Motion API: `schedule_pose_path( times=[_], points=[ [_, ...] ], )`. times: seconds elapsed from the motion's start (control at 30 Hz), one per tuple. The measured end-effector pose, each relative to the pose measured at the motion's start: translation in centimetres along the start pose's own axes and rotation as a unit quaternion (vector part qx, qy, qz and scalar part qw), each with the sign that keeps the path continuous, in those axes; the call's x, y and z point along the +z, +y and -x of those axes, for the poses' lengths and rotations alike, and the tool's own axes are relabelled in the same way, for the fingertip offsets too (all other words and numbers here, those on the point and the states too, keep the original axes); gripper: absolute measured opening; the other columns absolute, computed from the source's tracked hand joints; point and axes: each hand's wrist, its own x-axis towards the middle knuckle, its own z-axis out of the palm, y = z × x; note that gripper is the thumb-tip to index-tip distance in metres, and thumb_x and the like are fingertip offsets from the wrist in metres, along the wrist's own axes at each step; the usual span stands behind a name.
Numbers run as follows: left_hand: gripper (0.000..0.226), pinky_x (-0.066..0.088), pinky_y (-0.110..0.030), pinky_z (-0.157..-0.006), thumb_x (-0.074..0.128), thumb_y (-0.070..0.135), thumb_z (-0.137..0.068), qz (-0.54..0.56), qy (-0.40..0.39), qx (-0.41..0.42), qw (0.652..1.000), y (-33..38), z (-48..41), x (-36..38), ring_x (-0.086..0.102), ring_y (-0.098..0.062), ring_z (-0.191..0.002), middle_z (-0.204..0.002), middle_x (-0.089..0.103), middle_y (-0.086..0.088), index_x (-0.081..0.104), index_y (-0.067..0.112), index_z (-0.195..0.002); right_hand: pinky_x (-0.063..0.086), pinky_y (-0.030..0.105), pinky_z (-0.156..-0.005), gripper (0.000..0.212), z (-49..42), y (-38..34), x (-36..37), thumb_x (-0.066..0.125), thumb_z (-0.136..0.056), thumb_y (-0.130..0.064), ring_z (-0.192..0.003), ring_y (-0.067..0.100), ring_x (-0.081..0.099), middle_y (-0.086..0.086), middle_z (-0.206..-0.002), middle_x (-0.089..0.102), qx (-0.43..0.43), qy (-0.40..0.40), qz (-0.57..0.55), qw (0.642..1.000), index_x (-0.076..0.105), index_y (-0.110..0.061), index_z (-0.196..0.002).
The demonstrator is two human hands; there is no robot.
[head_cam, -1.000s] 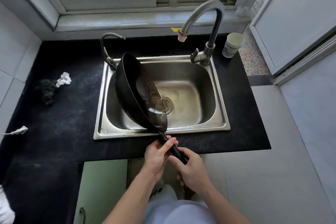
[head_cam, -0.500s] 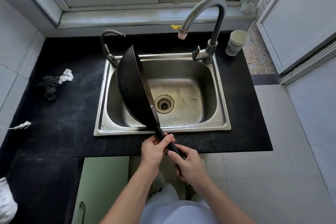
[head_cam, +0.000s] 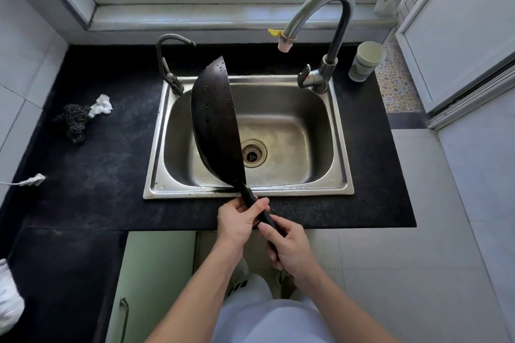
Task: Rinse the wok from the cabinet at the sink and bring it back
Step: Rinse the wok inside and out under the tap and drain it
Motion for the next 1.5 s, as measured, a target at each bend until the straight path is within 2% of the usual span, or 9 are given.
schedule_pose_path(
  times=[0.17,0.33,0.43,0.53,0.73,0.9,1.03,1.33,1.5],
  points=[
    [0.008,0.060,-0.031,-0.073,0.078,0.011,-0.081,0.003,-0.004,-0.003,1.000,0.0,0.0,-0.4,0.072,-0.017,-0.077,-0.076,0.076,-0.010,0.071,0.008,-0.082,0.033,0.022,-0.034,0.012,0.1,0.2,0.2,0.064,-0.098,-0.019,-0.034,0.014,0.039,0.007,-0.047,0.045,-0.007,-0.005,0.008,1.000,0.072,-0.011,-0.103],
    [0.009,0.060,-0.034,-0.075,0.079,0.014,-0.080,-0.014,-0.004,-0.005,1.000,0.0,-0.1,-0.7,0.073,-0.019,-0.078,-0.079,0.077,-0.011,0.072,0.011,-0.075,0.031,0.021,-0.034,0.014,0.1,0.2,0.6,0.064,-0.098,-0.018,-0.036,0.011,0.041,-0.001,-0.049,0.047,-0.003,-0.002,-0.001,1.000,0.072,-0.010,-0.107],
    [0.011,0.060,-0.034,-0.069,0.080,0.016,-0.079,-0.029,-0.005,-0.010,1.000,0.3,-0.1,-0.8,0.073,-0.019,-0.074,-0.079,0.077,-0.011,0.072,0.009,-0.077,0.030,0.021,-0.036,0.012,-0.1,0.4,0.8,0.064,-0.098,-0.018,-0.040,0.011,0.042,-0.005,-0.053,0.051,0.003,0.001,-0.010,1.000,0.072,-0.010,-0.101],
    [0.014,0.060,-0.032,-0.062,0.081,0.018,-0.079,-0.040,-0.006,-0.015,0.999,0.6,-0.2,-0.9,0.073,-0.019,-0.071,-0.080,0.078,-0.010,0.072,0.007,-0.079,0.029,0.022,-0.037,0.013,-0.1,0.5,1.0,0.064,-0.098,-0.021,-0.041,0.014,0.040,0.001,-0.051,0.047,0.011,0.001,-0.015,1.000,0.072,-0.013,-0.091],
    [0.016,0.055,-0.031,-0.057,0.081,0.021,-0.078,-0.064,-0.009,-0.016,0.998,0.9,-0.4,-0.9,0.073,-0.020,-0.070,-0.078,0.078,-0.007,0.073,0.008,-0.076,0.029,0.021,-0.036,0.016,-0.1,0.3,1.2,0.065,-0.097,-0.021,-0.041,0.014,0.040,0.000,-0.054,0.051,0.010,0.002,-0.030,0.999,0.073,-0.018,-0.084],
    [0.016,0.056,-0.033,-0.059,0.081,0.022,-0.078,-0.074,-0.016,-0.015,0.997,1.1,-0.5,-1.0,0.073,-0.021,-0.069,-0.077,0.078,-0.008,0.073,0.009,-0.075,0.030,0.020,-0.034,0.013,-0.1,0.1,1.5,0.064,-0.098,-0.018,-0.040,0.011,0.043,-0.006,-0.063,0.062,0.010,0.009,-0.039,0.999,0.073,-0.014,-0.089],
    [0.018,0.056,-0.038,-0.062,0.081,0.023,-0.078,-0.074,-0.019,-0.014,0.997,1.3,-0.6,-1.1,0.069,-0.024,-0.065,-0.074,0.077,-0.010,0.073,0.008,-0.072,0.031,0.020,-0.034,0.016,-0.1,-0.2,1.6,0.064,-0.098,-0.020,-0.040,0.011,0.043,0.000,-0.061,0.060,0.013,0.013,-0.031,0.999,0.073,-0.011,-0.089],
    [0.016,0.058,-0.044,-0.073,0.081,0.022,-0.079,-0.072,-0.022,-0.012,0.997,1.4,-0.5,-1.1,0.068,-0.025,-0.068,-0.075,0.076,-0.011,0.071,0.011,-0.070,0.032,0.020,-0.034,0.017,0.1,-0.4,1.7,0.060,-0.100,-0.019,-0.036,0.007,0.042,-0.008,-0.049,0.054,0.012,0.005,-0.021,1.000,0.070,-0.009,-0.090],
    [0.018,0.061,-0.040,-0.076,0.082,0.025,-0.077,-0.076,-0.024,-0.007,0.997,0.8,-0.9,-1.4,0.075,-0.025,-0.081,-0.077,0.078,-0.006,0.074,0.009,-0.078,0.031,0.019,-0.034,0.014,0.0,0.1,1.8,0.063,-0.098,-0.020,-0.041,0.009,0.045,0.004,-0.074,0.064,0.012,0.007,-0.053,0.999,0.071,-0.010,-0.091]
  ],
)
